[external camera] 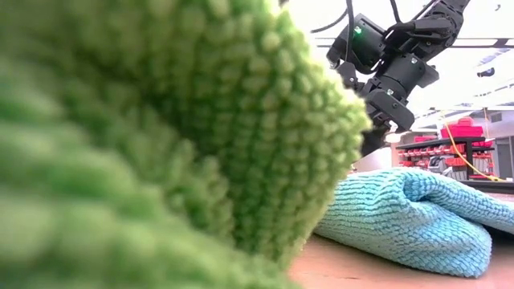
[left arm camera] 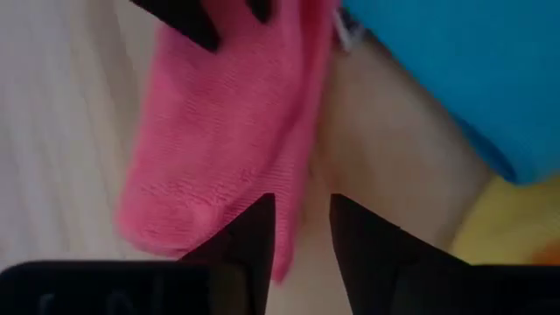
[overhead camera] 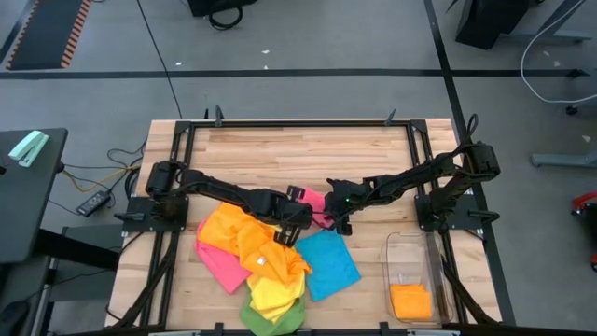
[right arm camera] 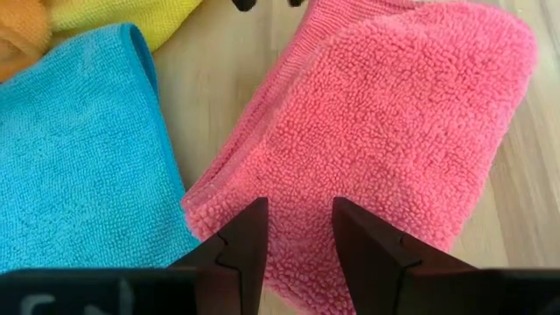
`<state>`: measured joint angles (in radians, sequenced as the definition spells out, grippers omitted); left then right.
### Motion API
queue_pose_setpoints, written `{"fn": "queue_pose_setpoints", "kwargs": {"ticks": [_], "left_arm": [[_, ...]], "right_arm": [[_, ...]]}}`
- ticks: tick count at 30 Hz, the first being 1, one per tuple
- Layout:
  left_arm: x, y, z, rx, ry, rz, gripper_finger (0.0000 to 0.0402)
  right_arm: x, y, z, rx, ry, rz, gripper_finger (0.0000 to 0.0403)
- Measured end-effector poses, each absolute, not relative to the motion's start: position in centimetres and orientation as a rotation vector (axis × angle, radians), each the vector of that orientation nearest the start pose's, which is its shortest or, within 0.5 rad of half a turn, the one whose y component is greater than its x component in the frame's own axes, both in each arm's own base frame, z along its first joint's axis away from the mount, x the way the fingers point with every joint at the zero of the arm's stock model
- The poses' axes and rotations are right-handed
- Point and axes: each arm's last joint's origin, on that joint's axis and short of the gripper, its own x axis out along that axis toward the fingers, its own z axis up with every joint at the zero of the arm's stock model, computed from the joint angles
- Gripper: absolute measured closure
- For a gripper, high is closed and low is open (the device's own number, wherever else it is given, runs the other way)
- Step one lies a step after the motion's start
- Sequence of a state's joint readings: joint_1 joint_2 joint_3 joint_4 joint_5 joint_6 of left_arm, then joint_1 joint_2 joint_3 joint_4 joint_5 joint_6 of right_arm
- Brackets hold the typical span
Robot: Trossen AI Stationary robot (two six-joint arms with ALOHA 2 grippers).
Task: Fold microfiber towels
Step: Fold the pink towel
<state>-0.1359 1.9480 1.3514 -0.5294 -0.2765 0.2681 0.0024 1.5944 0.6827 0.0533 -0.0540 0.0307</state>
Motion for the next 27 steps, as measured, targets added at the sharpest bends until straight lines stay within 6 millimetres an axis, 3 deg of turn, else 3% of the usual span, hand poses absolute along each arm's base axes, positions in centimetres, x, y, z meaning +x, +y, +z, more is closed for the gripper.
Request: {"fn": "queue_pose_setpoints", "kwargs": {"ticks": [8, 14, 27], "left_arm": [[39.9, -2.4, 15.3, 0.437, 1.173, 0.021, 0.0304], [40.2, -0.9, 15.1, 0.400, 1.166, 0.067, 0.0314], [39.5, -2.1, 16.6, 0.451, 1.165, 0.016, 0.0314]], "right_arm": [[28.7, 0.2, 13.7, 0.052, 0.859, 0.038, 0.0266], [28.7, 0.2, 13.7, 0.053, 0.856, 0.038, 0.0266], [28.7, 0.2, 13.7, 0.050, 0.859, 0.040, 0.0266]]}}
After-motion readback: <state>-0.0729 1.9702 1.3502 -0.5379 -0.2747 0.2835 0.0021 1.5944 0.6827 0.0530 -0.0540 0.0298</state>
